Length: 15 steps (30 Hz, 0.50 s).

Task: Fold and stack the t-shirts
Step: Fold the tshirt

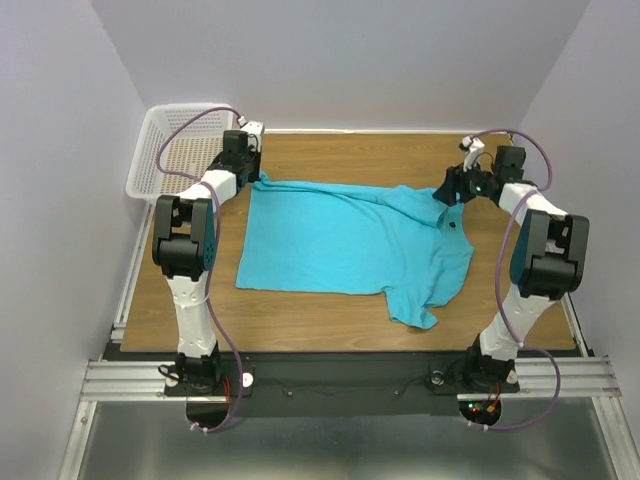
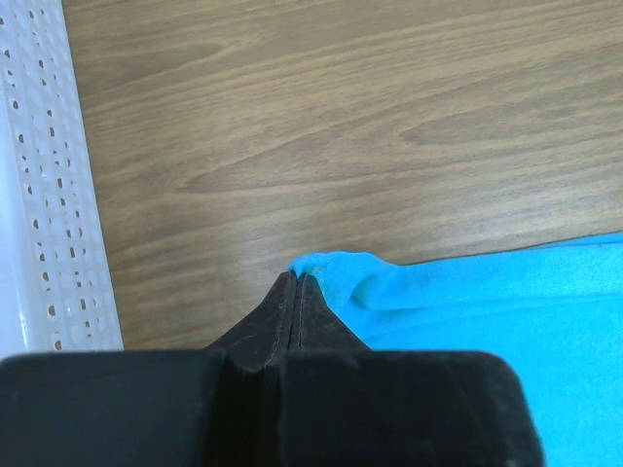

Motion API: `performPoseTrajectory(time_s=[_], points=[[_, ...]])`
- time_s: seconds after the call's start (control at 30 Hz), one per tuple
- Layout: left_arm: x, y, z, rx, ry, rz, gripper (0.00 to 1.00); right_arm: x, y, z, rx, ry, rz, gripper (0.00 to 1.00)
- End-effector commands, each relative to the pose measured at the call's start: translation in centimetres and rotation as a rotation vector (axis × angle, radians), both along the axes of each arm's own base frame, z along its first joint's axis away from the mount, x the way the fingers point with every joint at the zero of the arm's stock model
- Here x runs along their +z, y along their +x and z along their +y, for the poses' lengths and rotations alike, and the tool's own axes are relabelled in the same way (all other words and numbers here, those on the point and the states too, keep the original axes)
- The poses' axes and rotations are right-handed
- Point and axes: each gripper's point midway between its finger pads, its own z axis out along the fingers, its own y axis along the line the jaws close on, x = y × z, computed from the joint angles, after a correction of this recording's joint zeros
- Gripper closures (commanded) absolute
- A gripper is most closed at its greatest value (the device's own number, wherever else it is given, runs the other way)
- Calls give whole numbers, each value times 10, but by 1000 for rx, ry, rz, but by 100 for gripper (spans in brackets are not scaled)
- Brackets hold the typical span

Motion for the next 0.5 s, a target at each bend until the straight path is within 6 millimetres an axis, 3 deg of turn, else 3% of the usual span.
performPoseTrajectory(time_s=[0.0,0.23,0.47], points=[[52,14,-1,-3,-1,-131,100,12,27,9,-30,14,24,34],[66,14,-1,-9,-5,-173,100,-19,25,38,43,-9,143,34],[70,17,-3,-14,-10,-187,100,-31,35,36,24,-39,165,34]])
